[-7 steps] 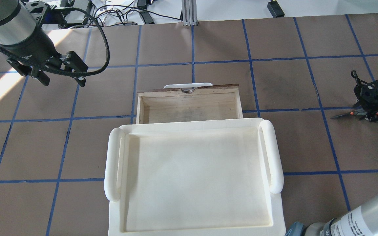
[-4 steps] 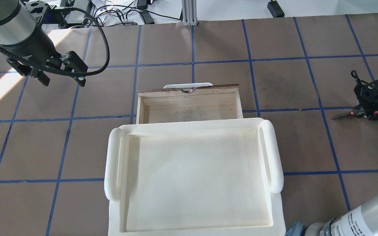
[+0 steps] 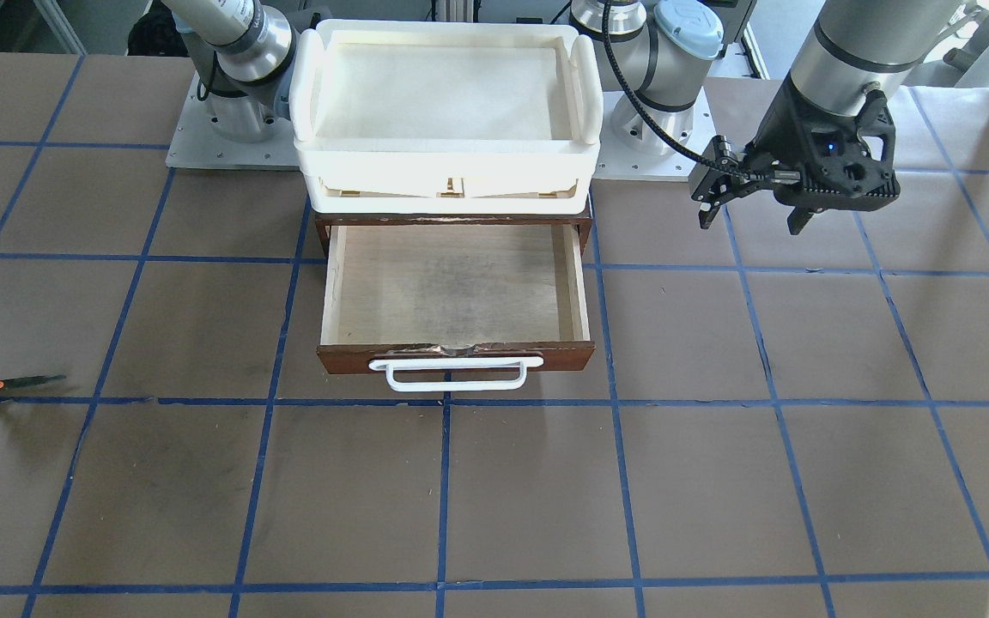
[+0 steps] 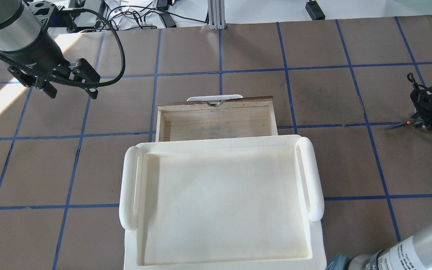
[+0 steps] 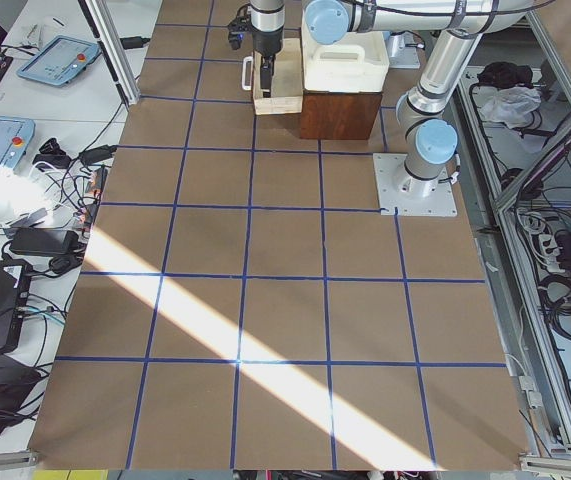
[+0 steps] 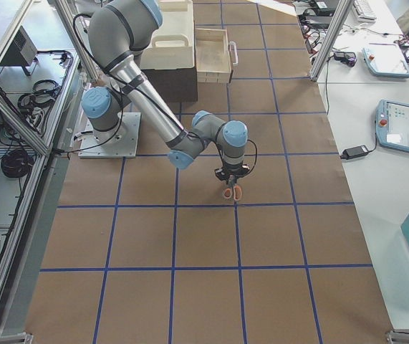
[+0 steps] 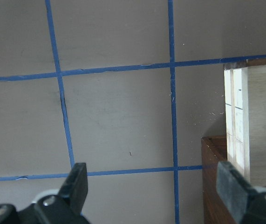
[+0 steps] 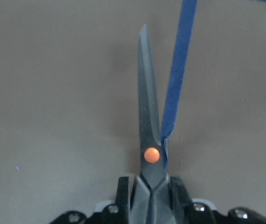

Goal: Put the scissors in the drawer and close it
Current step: 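Lift the scissors with the right gripper off the table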

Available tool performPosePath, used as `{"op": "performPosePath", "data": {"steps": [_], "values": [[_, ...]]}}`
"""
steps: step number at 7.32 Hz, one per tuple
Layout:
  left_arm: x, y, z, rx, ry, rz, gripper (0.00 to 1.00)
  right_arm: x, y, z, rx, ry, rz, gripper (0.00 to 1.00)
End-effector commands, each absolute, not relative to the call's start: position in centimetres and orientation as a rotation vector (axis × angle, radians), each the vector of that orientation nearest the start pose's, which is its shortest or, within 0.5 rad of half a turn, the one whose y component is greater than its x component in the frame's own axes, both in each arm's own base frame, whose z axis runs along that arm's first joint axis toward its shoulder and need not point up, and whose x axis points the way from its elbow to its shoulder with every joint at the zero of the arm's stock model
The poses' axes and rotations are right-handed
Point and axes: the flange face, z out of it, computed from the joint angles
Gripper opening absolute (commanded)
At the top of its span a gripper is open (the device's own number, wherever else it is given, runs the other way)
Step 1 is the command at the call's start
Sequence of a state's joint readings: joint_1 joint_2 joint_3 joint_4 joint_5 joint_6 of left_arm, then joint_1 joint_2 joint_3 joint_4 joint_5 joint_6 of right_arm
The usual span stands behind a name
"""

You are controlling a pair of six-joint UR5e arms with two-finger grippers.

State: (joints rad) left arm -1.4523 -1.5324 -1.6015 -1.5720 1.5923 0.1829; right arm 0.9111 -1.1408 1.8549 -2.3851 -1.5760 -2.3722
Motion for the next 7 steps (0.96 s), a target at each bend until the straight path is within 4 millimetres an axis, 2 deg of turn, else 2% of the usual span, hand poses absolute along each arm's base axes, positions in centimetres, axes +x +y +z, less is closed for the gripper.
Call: {"op": "performPosePath", "data": {"steps": [1,2,3,4,5,6,7], "values": [[-7.4,-48.8,49.1,0.100,3.118,-0.004,1.00,-26.3,-55.8,25.3,-2.462,2.167,-0.009,0.00],[-7.4,-48.9,49.2,0.100,3.117,-0.009,1.00,-25.9,-56.5,29.9,-2.409,2.251,-0.027,0.00],[-7.4,-48.8,49.1,0.100,3.118,-0.004,1.00,-24.1,-57.7,32.9,-2.412,2.258,-0.038,0.00],[-7.4,-48.8,49.1,0.100,3.118,-0.004,1.00,-21.4,-59.0,35.5,-2.496,2.232,-0.059,0.00],[-7.4,-48.8,49.1,0.100,3.118,-0.004,1.00,-17.8,-59.7,37.6,-2.538,2.193,-0.142,0.00],[-7.4,-48.8,49.1,0.100,3.118,-0.004,1.00,-15.3,-58.9,37.1,-2.268,2.291,-0.150,0.00],[-7.4,-48.9,49.2,0.100,3.117,-0.009,1.00,-10.7,-59.3,38.8,-2.280,2.295,-0.173,0.00]]}}
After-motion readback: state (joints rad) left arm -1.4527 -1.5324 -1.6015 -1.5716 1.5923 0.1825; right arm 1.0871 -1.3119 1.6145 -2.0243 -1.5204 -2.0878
